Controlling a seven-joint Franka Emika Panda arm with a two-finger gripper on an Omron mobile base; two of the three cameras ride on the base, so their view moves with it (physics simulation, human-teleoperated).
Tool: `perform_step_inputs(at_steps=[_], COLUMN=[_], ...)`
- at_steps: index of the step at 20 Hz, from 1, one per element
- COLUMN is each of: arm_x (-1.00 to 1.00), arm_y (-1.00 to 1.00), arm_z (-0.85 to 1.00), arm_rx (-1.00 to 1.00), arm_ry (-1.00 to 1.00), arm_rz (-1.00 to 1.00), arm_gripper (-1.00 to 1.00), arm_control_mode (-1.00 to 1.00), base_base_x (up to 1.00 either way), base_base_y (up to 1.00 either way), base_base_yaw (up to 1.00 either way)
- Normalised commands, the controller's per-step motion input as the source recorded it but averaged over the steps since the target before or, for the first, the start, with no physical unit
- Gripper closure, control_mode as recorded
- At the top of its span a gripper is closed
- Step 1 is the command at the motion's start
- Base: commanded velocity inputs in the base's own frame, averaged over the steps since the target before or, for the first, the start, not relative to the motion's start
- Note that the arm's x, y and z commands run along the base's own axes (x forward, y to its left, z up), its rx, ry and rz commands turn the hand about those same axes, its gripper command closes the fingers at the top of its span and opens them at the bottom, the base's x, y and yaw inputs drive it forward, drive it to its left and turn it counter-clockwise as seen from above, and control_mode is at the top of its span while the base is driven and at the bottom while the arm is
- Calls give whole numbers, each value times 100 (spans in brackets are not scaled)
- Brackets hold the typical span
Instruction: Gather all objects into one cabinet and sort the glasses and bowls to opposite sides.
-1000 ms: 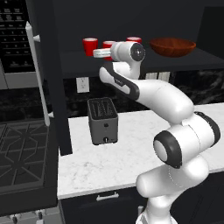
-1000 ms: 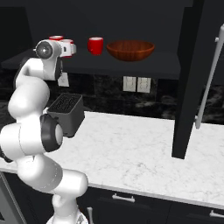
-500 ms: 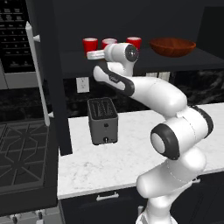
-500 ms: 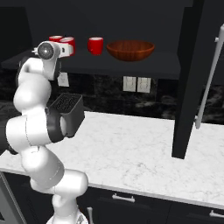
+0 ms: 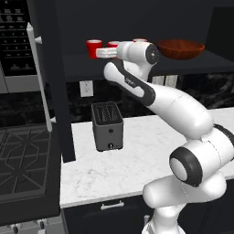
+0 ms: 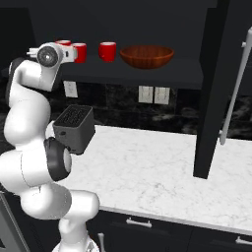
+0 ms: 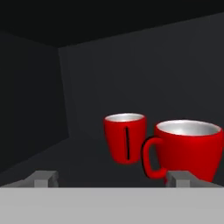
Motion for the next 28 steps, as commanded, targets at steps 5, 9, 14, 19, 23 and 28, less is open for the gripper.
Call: perform_step_inputs(at_steps=[5,9,14,19,23,28], arm_x=[-76,-93,-100,-100,-50,5], arm_y=[-5,-31,-46,-47,-40,-43], arm_z=[19,0,20,44,21,0], arm_rx=[4,1,8,12,4,0], arm_ry=[3,6,2,0,2,2], arm_rz=[-11,-25,-31,-30,-23,-10], arm_gripper=[-100,-100,-100,-100,-100,-100], arm_control_mode=[-100,-100,-100,-100,-100,-100], base_base_x=[0,0,0,0,0,0], base_base_y=[0,0,0,0,0,0], base_base_yaw=[0,0,0,0,0,0])
